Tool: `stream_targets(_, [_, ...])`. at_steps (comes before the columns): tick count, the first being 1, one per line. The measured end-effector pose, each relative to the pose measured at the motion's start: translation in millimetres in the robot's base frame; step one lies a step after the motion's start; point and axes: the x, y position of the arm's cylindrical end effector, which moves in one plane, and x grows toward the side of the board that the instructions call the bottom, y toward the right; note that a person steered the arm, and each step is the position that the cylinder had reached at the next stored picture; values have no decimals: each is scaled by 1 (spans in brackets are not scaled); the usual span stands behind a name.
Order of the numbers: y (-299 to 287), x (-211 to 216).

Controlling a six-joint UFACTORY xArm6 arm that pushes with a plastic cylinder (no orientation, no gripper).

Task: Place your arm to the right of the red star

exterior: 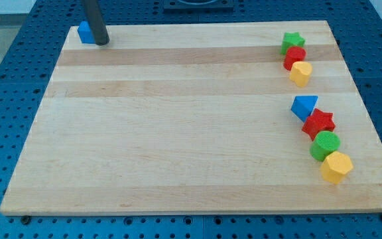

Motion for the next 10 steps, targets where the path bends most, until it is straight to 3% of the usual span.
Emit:
stream_targets(1, [7, 27])
stream_targets(5, [150, 117])
stream_targets(10, [353, 152])
